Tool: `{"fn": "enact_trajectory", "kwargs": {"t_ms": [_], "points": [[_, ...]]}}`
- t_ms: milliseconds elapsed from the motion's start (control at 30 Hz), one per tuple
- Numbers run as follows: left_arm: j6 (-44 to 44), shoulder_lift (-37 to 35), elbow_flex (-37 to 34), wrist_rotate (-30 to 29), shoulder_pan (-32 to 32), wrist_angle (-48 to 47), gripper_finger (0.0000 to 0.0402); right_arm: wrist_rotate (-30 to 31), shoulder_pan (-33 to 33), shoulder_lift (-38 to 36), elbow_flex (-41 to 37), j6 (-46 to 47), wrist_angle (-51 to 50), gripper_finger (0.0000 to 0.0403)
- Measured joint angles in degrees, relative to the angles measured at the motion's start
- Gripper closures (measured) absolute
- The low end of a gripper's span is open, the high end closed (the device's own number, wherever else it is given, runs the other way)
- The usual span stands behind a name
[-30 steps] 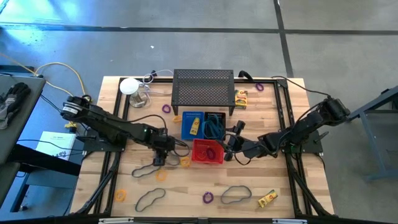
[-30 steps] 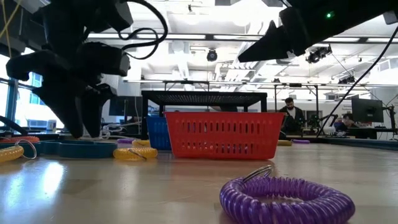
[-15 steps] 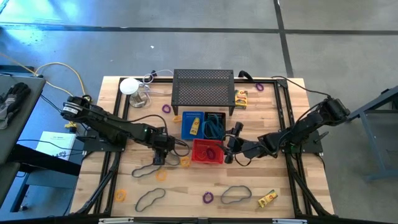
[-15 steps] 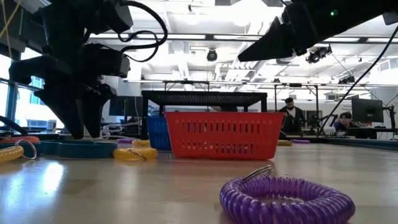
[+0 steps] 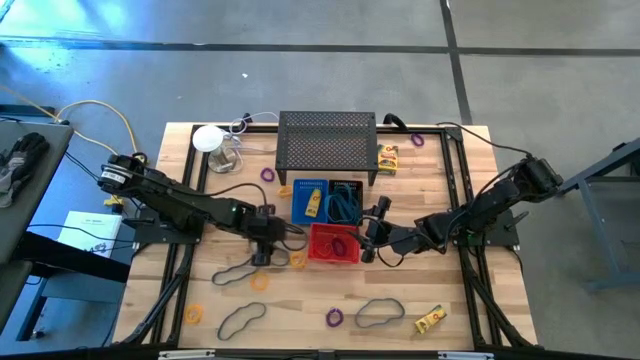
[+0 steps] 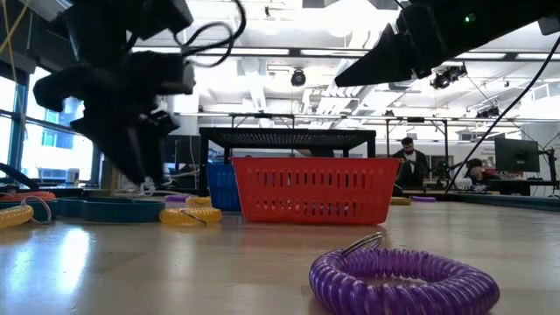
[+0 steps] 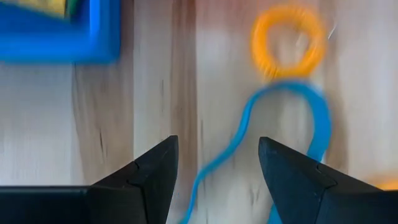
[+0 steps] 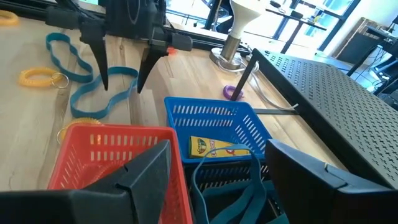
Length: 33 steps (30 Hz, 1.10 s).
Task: Pick & Place Office Desk Supplies
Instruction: Put the yellow spring keychain into the red bin
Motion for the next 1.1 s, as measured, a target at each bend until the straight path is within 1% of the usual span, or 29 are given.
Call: {"fn": "enact_trajectory", "kwargs": {"t_ms": [167,433,533,700,833,1000,1100], "points": [[1.99,0.42,0.03,0.38,0.0,6.77,0.0186,0.0,0.0,0.0,0.0,0.0,0.0,0.0153],[1.95,3.36,0.02,3.49,0.0,9.82,0.0186,-0.24,0.0,0.0,0.0,0.02,-0.08,0.0153],[1.92,3.54,0.02,4.55,0.0,11.3,0.0186,-1.66,0.0,0.0,0.0,1.18,-0.11,0.0153],[1.77,3.54,0.02,5.22,0.0,11.61,0.0186,-2.1,0.08,0.0,0.0,1.51,-0.11,0.0153],[3.75,3.54,0.02,4.59,0.0,12.43,0.0186,-1.41,1.0,0.0,0.0,1.5,-0.1,0.0153],[6.44,3.54,0.01,4.18,0.0,16.28,0.0186,-1.53,3.4,0.0,0.0,1.51,-0.08,0.0153],[5.85,3.54,0.02,-0.88,-0.16,18.02,0.0186,-1.52,5.28,0.02,0.0,1.51,0.0,0.0153]]}}
